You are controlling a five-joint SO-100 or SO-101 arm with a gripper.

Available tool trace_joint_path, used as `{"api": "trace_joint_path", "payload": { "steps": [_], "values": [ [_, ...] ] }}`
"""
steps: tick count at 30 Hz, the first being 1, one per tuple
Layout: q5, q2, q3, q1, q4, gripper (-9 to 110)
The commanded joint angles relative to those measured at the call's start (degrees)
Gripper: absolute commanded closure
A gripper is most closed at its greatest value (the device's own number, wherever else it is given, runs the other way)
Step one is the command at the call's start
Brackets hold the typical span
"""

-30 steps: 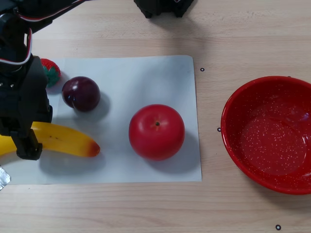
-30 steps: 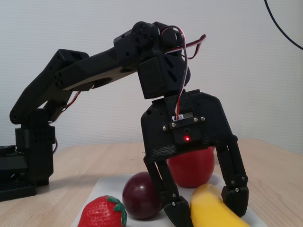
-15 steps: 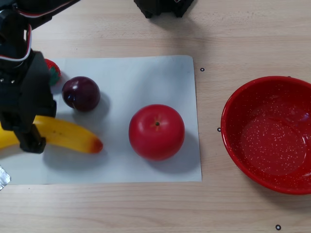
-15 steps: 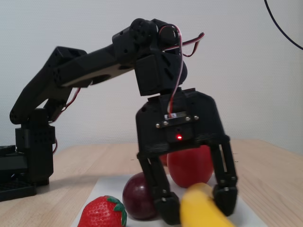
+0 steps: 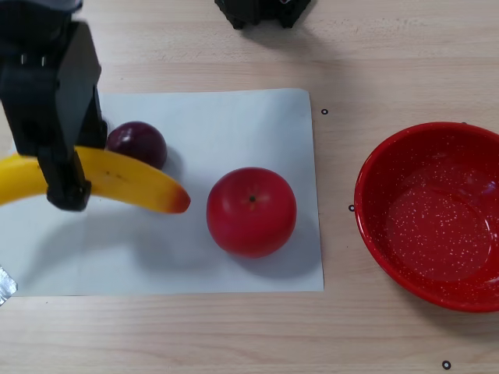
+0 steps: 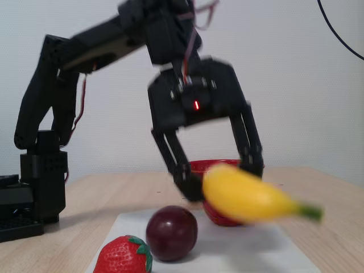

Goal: Grasp the banana and put it in the red bowl.

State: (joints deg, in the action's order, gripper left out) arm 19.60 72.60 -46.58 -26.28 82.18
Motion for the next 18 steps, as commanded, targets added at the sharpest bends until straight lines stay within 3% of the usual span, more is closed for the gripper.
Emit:
{"api": "trace_joint_path", "payload": {
  "steps": [1,18],
  "values": [
    [-0.79,15.56,1.05,1.05,-2.64,101],
    [-6.86,42.01,-20.57,13.89,-9.23,101]
  ]
}}
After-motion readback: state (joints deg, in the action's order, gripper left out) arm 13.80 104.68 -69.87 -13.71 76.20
